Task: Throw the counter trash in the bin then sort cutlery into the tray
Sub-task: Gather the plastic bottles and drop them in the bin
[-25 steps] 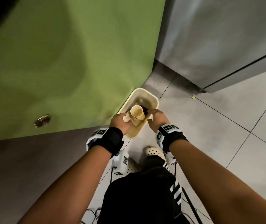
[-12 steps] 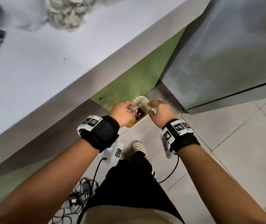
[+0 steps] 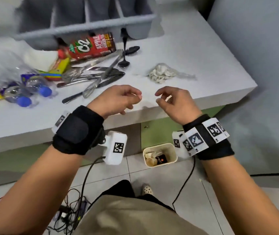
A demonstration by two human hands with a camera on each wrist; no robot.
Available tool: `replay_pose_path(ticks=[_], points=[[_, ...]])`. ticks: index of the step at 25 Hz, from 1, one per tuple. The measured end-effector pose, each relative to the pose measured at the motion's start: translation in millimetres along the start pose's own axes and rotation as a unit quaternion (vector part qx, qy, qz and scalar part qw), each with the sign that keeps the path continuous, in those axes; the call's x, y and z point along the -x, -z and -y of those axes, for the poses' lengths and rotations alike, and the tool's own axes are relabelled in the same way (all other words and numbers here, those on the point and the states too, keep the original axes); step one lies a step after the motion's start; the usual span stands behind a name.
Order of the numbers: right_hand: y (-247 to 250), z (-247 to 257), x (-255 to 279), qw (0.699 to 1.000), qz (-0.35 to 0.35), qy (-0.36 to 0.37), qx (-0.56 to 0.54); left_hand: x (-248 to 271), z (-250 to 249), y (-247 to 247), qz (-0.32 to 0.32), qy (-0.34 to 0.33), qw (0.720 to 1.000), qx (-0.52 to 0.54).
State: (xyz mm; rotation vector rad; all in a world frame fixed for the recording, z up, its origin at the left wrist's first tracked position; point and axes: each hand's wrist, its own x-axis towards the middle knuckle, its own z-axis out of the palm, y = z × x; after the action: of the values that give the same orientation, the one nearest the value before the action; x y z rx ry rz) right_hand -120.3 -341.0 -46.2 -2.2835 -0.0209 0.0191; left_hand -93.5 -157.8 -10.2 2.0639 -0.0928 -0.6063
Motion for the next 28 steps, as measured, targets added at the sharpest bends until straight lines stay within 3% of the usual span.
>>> replay_pose_path(ticks=[8,12,16,19,22,28], points=[[-30.8,94.7,-58.0,0.994,0.023,0.102,0.020,38.5,26.4,111.6,-0.194,-0.012,0.979,0.062],[-67.9,139.2,-103.2,0.986,0.054,0.133,0.081,38.3,60.5,179.6,-0.306,-0.016,0.952,-0.002],[-108.2,174.0,-143.6,0.978,0.085,0.126,0.145,28.0,101.2,240.1,-0.379,0.056,0.920,-0.079],[-150.6,206.1,-161.2,0.976,0.104,0.124,0.143,21.9,129.7,269.8,-0.385,0.131,0.907,-0.108],[-194.7,235.7,-167.9,0.967,0.136,0.130,0.173,15.5,150.4,279.2,-0.352,0.180,0.913,-0.103],[-260.8,254.2,-167.0,0.945,0.211,0.093,0.233,-5.3,183.0,281.2,-0.322,0.193,0.927,0.009]])
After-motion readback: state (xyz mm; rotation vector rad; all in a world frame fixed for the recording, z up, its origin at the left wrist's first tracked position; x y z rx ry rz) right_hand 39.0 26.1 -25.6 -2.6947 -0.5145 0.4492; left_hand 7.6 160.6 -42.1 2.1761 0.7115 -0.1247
